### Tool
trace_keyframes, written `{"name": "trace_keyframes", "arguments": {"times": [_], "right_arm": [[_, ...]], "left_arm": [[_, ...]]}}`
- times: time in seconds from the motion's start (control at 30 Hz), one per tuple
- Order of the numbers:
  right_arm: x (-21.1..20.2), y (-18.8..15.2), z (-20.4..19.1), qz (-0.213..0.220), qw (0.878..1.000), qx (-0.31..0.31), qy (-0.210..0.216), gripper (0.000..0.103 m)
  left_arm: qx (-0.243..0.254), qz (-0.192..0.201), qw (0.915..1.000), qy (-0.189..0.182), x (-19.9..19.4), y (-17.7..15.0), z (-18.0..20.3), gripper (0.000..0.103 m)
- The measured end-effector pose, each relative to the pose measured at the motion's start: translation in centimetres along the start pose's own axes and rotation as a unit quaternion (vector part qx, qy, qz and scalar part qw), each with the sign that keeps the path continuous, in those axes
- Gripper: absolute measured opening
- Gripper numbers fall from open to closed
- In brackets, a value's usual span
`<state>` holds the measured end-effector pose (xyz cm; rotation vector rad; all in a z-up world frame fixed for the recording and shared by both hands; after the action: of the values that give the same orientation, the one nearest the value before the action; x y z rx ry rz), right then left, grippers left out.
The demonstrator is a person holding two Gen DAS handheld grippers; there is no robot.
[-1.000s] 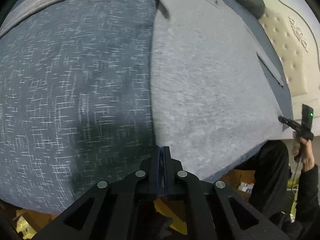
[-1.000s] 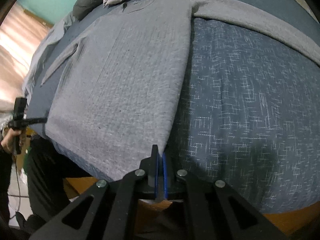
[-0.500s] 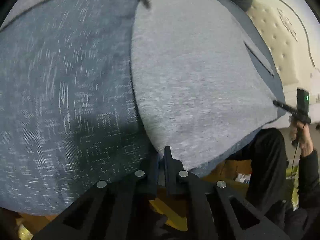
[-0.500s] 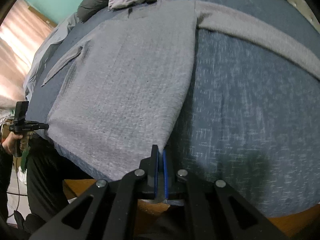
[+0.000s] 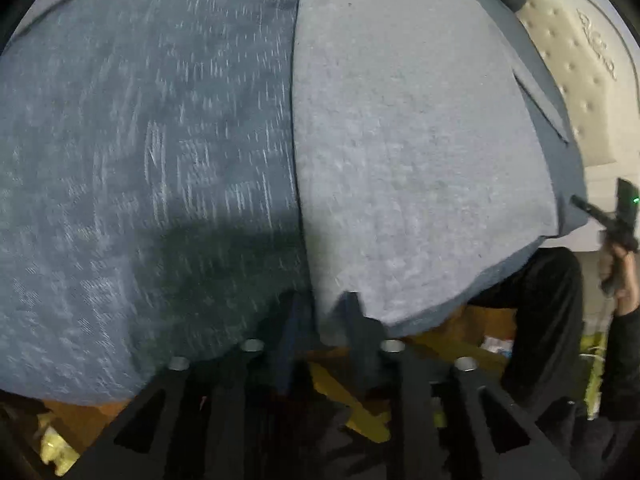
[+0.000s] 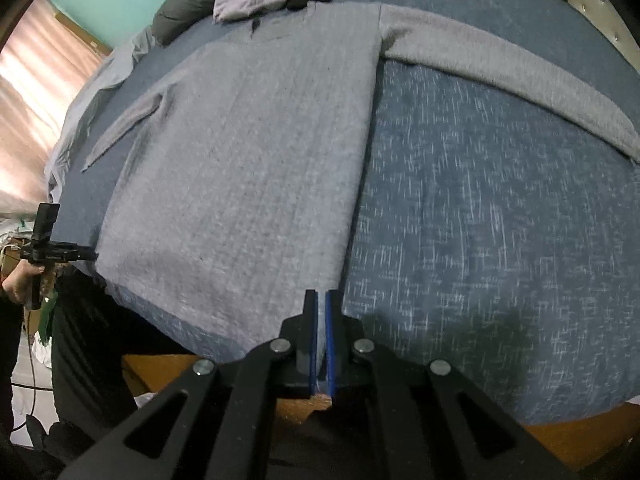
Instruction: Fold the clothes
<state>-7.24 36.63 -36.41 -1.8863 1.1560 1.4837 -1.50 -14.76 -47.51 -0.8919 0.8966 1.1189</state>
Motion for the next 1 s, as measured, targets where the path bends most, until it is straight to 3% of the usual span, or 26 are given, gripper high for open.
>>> {"name": "trace_keyframes", "arguments": {"times": [0.03, 0.27, 0.37, 0.47, 0.63, 0.7, 0.73, 1.0], "right_arm": [[-0.2, 0.4, 0.0, 0.004, 1.000, 0.001, 0.001, 0.003], [-1.3, 3.3, 0.3, 0.032, 0.999, 0.009, 0.005, 0.003], [-1.4, 4.4, 0.8, 0.041, 0.999, 0.014, 0.009, 0.003], [-1.6, 5.0, 1.7, 0.044, 0.999, 0.022, 0.011, 0.003], [-1.3, 5.8, 2.7, 0.040, 0.999, 0.031, 0.012, 0.003], [-1.1, 6.2, 3.0, 0.036, 0.999, 0.031, 0.012, 0.003], [-0.9, 6.3, 3.0, 0.034, 0.999, 0.029, 0.010, 0.003], [0.0, 7.3, 2.7, 0.027, 0.999, 0.021, 0.011, 0.003]], "left_arm": [[0.000, 0.012, 0.9999, 0.006, -0.5, 0.7, 0.0, 0.045], [-0.011, 0.121, 0.9926, -0.002, -4.5, 10.4, 0.7, 0.045], [-0.016, 0.141, 0.9898, 0.010, -4.8, 14.7, 0.4, 0.045], [-0.020, 0.153, 0.9880, -0.004, -4.9, 18.5, 0.4, 0.045], [-0.022, 0.150, 0.9885, 0.004, -4.7, 21.6, 0.0, 0.045], [-0.023, 0.146, 0.9890, 0.008, -4.5, 22.7, 0.1, 0.028], [-0.026, 0.142, 0.9895, 0.011, -4.2, 23.2, 0.3, 0.003], [-0.061, 0.160, 0.9851, -0.014, -5.0, 23.7, -3.1, 0.003]]}}
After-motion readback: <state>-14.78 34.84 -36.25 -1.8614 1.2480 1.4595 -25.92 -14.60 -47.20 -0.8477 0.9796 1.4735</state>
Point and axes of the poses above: each gripper's, at about its wrist camera, not at the fingertips, and x roughly the way its jaws point, z to its right, y to its top, the point moved 10 cm from there along x, roughly the way its jaws point, and after that the axes turned 12 degrees about -z, right-handed, at the moved point
